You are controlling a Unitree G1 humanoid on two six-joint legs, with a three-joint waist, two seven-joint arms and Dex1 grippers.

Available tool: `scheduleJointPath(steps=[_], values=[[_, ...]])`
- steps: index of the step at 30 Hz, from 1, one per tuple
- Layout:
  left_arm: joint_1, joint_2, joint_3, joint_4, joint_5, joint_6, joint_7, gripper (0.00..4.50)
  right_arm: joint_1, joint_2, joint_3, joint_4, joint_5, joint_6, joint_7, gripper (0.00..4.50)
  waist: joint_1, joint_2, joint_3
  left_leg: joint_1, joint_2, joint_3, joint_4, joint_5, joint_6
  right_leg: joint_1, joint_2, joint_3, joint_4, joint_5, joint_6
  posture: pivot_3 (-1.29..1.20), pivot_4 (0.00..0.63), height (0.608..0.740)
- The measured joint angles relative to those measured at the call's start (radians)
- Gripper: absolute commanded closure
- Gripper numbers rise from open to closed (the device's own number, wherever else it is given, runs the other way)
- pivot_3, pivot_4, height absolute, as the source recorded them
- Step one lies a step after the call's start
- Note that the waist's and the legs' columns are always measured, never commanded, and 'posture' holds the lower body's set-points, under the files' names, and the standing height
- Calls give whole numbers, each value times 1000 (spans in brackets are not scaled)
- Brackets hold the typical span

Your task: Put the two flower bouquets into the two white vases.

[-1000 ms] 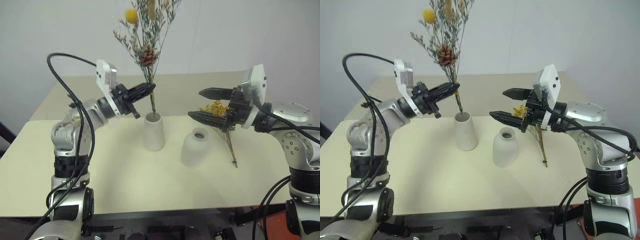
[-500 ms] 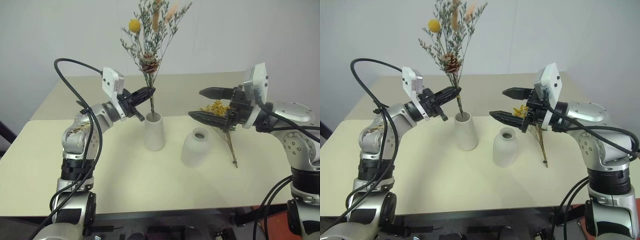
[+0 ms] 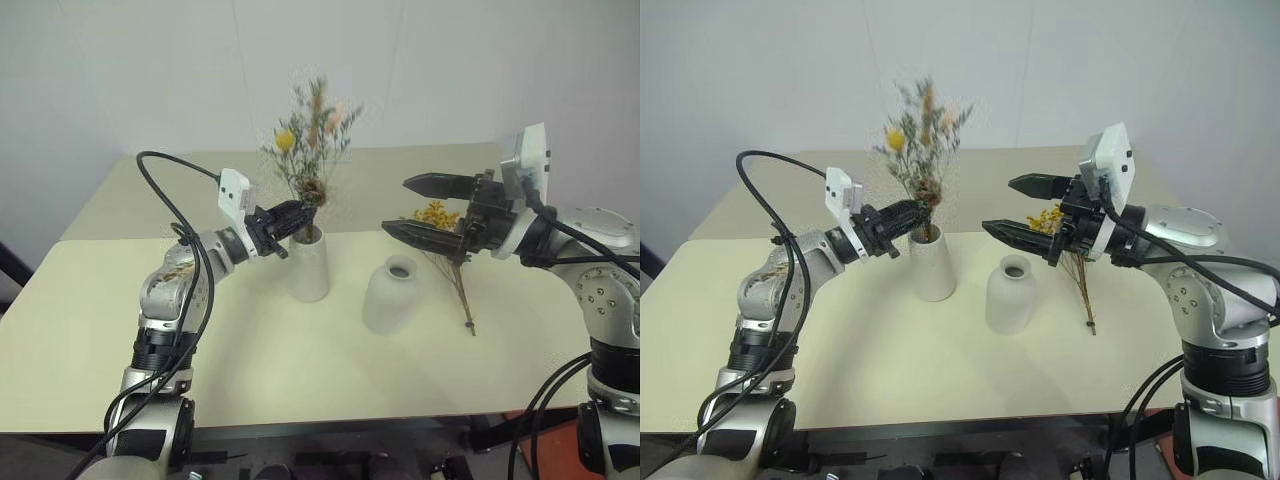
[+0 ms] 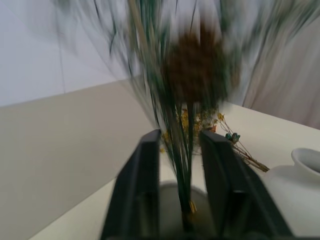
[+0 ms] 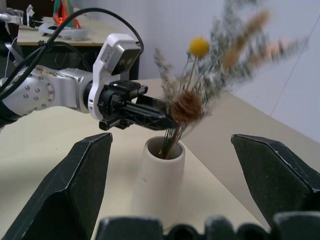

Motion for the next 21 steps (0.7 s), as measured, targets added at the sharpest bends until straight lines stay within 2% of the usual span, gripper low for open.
scheduleJointPath(steps=[7, 13, 17, 21], values=[[64, 61, 34, -152, -24, 77, 54, 21, 23, -6, -8, -10, 10, 1, -10, 0, -5, 0, 0, 0, 0, 0, 0, 0, 0, 0, 0, 0, 0, 0, 0, 0, 150, 740], [234, 252, 132, -368, -167, 244, -9, 21, 41, -37, -27, -14, 10, 1, -14, 0, -4, 0, 0, 1, 1, 0, 0, 0, 0, 0, 1, 0, 0, 0, 0, 0, 150, 740], [234, 307, 139, -457, -272, 291, -80, 21, 53, -75, -29, -5, 6, 2, -4, 0, 16, 0, 0, 2, 1, 0, 0, 0, 0, 3, 1, -1, -2, 0, 0, 0, 150, 740], [162, 343, 76, -485, -332, 338, -146, 21, 81, -134, -31, 19, -15, 2, 7, 0, 24, 0, 0, 3, 1, 0, 0, 0, 0, 5, 1, -2, -3, 0, 0, 0, 150, 740]])
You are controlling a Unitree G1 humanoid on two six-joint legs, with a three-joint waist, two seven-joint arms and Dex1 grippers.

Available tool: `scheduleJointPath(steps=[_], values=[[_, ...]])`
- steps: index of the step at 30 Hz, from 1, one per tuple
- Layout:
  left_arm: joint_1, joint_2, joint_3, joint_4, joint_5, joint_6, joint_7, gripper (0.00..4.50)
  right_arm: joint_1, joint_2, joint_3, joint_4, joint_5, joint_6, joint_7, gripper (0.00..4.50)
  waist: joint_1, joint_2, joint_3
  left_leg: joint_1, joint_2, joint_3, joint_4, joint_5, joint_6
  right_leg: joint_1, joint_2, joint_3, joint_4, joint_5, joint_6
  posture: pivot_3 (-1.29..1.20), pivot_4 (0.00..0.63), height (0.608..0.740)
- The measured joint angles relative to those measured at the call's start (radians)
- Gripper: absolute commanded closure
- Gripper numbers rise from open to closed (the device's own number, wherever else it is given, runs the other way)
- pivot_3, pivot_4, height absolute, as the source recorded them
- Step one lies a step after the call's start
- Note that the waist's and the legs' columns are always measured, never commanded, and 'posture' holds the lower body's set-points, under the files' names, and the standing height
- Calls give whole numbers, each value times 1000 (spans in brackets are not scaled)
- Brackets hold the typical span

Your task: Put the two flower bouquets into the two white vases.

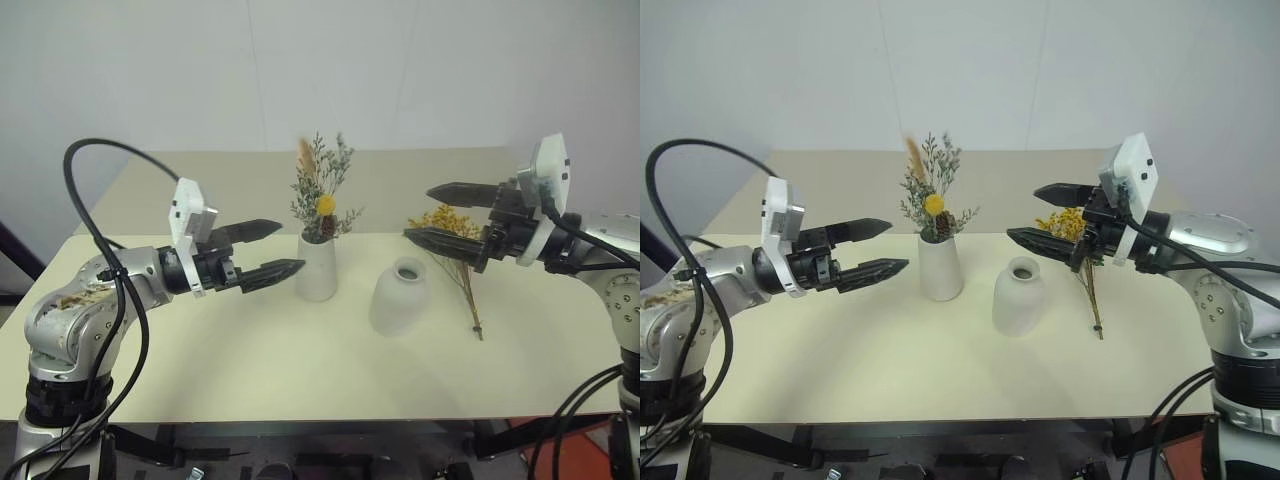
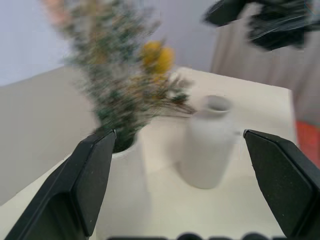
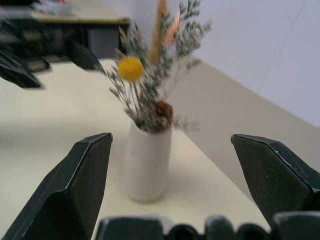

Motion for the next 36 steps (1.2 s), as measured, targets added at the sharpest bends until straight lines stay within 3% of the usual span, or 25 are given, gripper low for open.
scheduleJointPath(steps=[5, 10, 16, 21, 29, 36], values=[[-131, 10, -168, 9, -32, 58, -115, 21, 35, -65, -9, 24, -19, 9, 15, 0, -5, 0, 0, 3, 1, 0, 0, -1, 2, 6, 1, -2, -6, 0, 0, 0, 150, 740], [-368, -26, -327, 117, -3, 173, -136, 21, 60, -149, -25, 21, -31, 73, 9, 0, -3, 0, 0, 3, 1, 0, 0, -1, 2, 9, 1, -2, -8, 0, 1, 0, 150, 740], [-657, -170, -465, 353, 61, 346, -113, 21, 57, -235, 24, 2, -37, 268, -37, 0, -10, 0, 0, 3, 1, 0, 0, -2, 4, 8, 1, -2, -9, -1, 3, 0, 150, 740], [-777, -252, -544, 516, 148, 386, -99, 21, -79, -235, 148, 92, -101, 442, -123, 0, -25, 0, 0, 2, 0, 0, 0, -2, 4, 7, 1, -1, -9, -2, 6, 0, 150, 740], [-823, -309, -619, 636, 254, 384, -129, 21, -373, -118, 529, 471, -307, 603, -128, 0, -33, 1, 1, 0, 0, 1, 0, -2, 4, 4, 1, 0, -8, -1, 3, 0, 150, 740], [-829, -318, -614, 658, 288, 386, -140, 21, -536, 29, 687, 878, -462, 511, -19, 0, -30, 2, 1, -7, -1, 1, 0, -2, 3, -5, 0, 1, -7, 1, 3, 0, 150, 740]])
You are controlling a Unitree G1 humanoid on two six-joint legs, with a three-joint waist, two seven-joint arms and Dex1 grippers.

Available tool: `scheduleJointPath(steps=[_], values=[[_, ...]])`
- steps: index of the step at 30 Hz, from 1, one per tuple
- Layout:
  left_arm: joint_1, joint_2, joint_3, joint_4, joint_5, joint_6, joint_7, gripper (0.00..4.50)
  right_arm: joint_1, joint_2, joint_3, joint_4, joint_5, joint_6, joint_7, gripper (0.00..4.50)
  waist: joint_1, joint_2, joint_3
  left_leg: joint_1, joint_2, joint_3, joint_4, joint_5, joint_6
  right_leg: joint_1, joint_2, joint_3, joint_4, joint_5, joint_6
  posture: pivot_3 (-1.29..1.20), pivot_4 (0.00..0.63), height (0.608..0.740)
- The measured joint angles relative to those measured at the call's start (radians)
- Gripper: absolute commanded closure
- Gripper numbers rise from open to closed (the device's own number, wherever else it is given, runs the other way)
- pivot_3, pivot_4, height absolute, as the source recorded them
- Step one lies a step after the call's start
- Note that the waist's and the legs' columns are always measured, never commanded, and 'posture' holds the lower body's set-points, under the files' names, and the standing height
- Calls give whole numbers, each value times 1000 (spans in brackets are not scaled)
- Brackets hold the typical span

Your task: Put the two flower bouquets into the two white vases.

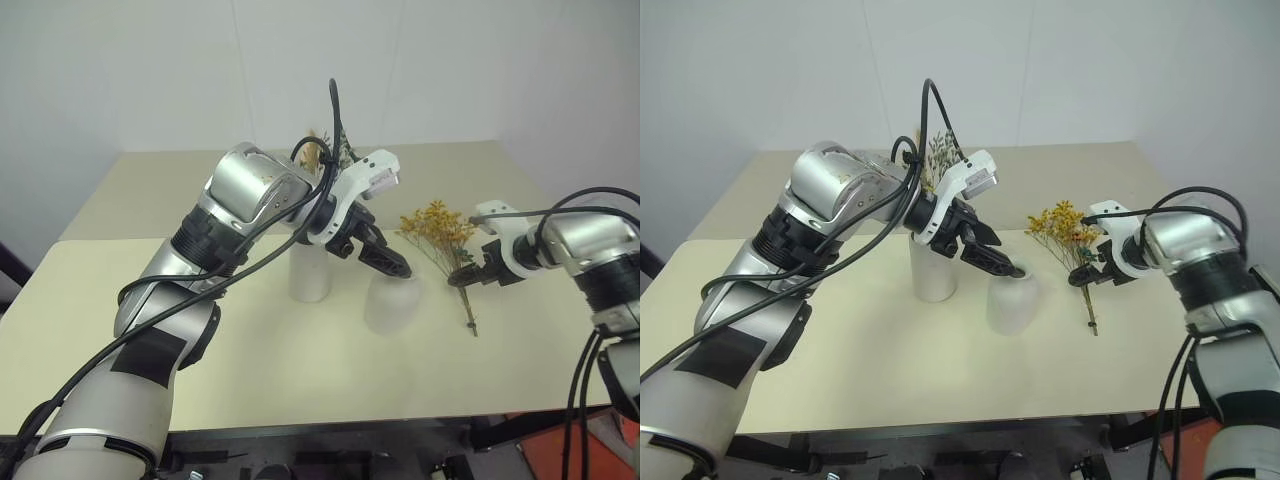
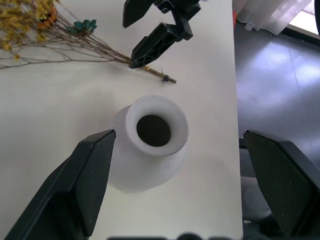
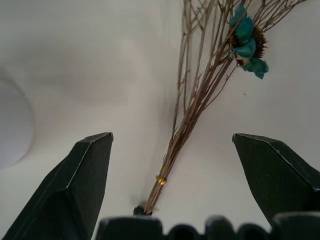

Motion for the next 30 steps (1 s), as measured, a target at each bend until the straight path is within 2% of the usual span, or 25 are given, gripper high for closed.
scheduleJointPath(steps=[5, 8, 19, 20, 23, 30], values=[[-2, -3, 2, 17, 9, 7, -2, 21, -56, 103, 65, 264, -131, -159, 57, 0, -2, 0, 0, -1, 0, 0, 0, 1, -1, -2, 0, 0, 1, 0, 0, 0, 150, 740], [-3, -2, 6, 18, 12, 20, -3, 0, -74, 144, 69, 390, -197, -236, 89, 590, -4, 0, 0, -1, 0, 0, 0, 1, -2, -2, 0, 1, 1, 0, 0, 0, 150, 740], [-3, 10, 35, -10, 21, 41, -3, 0, -118, 211, 21, 537, -323, -348, 151, 4313, -22, 0, 0, -1, 0, 0, 0, 2, -3, -2, 0, 1, 2, 0, 0, 0, 150, 740], [-2, 14, 36, -16, 21, 42, -3, 0, -118, 214, 6, 539, -335, -350, 146, 4453, -24, 0, 0, -1, 0, 0, 0, 2, -3, -2, 0, 1, 2, 0, 0, 0, 150, 740], [1, 18, 37, -32, 21, 43, -2, 0, -121, 215, -74, 562, -334, -348, 83, 4453, -25, 0, 0, -1, 0, 0, 0, 2, -3, -2, 0, 1, 2, 1, -1, 0, 150, 740], [48, 53, 65, -66, 19, 45, -2, 0, -209, 152, -530, 550, -148, -324, -248, 4453, -25, 3, 1, 0, 0, 0, -2, 2, -3, -3, 0, 3, 2, 1, -1, 0, 150, 740]])
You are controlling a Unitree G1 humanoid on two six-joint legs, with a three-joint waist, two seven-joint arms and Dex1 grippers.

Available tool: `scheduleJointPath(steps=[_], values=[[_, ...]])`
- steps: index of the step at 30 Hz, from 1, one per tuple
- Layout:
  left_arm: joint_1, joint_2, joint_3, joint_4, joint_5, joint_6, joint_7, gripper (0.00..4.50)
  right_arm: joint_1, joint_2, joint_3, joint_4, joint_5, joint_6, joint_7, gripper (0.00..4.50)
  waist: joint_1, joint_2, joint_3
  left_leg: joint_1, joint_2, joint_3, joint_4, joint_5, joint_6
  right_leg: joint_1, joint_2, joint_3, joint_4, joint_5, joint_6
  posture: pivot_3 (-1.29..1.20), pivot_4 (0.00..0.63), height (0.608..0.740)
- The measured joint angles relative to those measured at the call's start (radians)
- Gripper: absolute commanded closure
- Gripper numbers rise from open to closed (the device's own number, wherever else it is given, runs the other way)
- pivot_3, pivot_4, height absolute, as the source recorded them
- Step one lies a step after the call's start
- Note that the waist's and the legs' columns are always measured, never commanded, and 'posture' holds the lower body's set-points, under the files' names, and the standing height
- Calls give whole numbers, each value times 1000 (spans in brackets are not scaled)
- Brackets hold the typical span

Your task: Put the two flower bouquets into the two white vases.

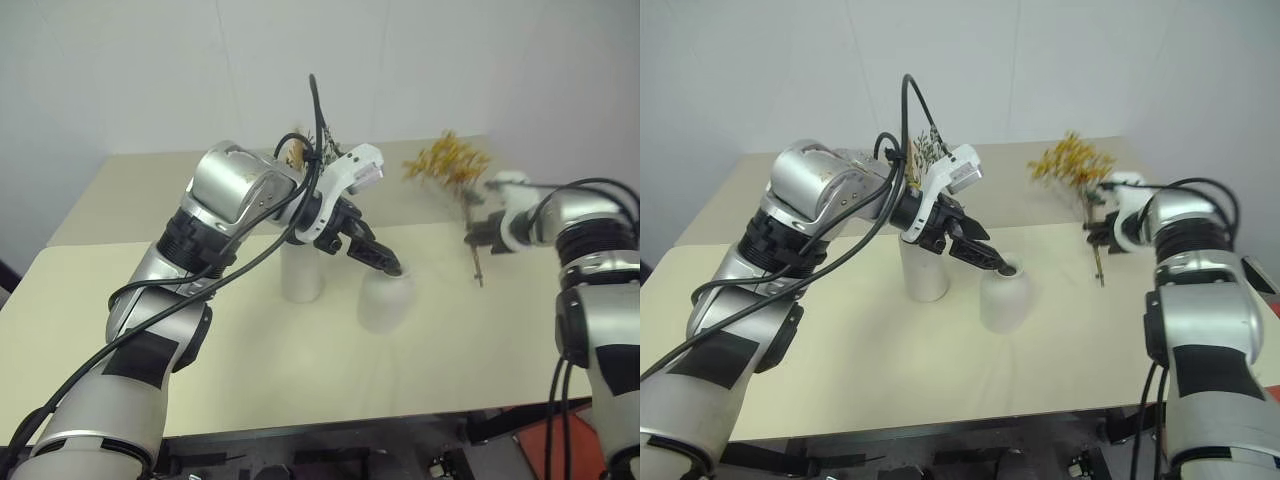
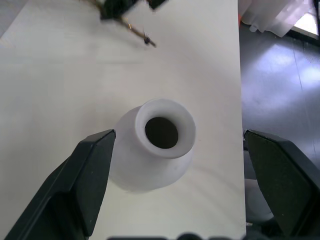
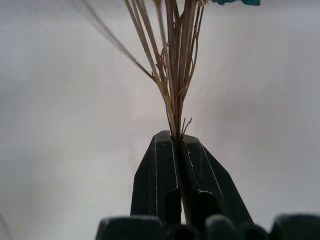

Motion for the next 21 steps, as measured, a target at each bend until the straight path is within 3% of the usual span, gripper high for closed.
scheduleJointPath(steps=[4, 8, 15, 21], values=[[43, 48, 21, -36, -15, 7, -11, 0, 150, 8, -234, -253, 132, -82, -91, 4453, 1, 0, 0, 0, 0, 1, 0, 0, 1, 1, 0, 0, 1, 0, 0, 0, 150, 740], [81, 75, 36, -84, -33, -13, -31, 0, 395, 154, -400, -696, 276, -130, -166, 4453, 0, 0, 0, 0, 0, 1, 1, 0, 1, 0, 0, 2, 9, 1, 1, 0, 150, 740], [94, 99, 34, -136, -34, -32, -52, 0, 544, 248, -424, -1206, 611, -21, -77, 4453, 1, 1, 0, 1, 0, 1, 3, 0, 1, 1, 0, 2, 9, 1, 1, 0, 150, 740], [105, 107, 29, -155, -32, -43, -60, 0, 609, 241, -412, -1348, 755, 4, -60, 4453, 6, 1, 0, 4, 0, 1, 3, -1, 2, 4, 0, 2, 8, 1, 1, 0, 150, 740]])
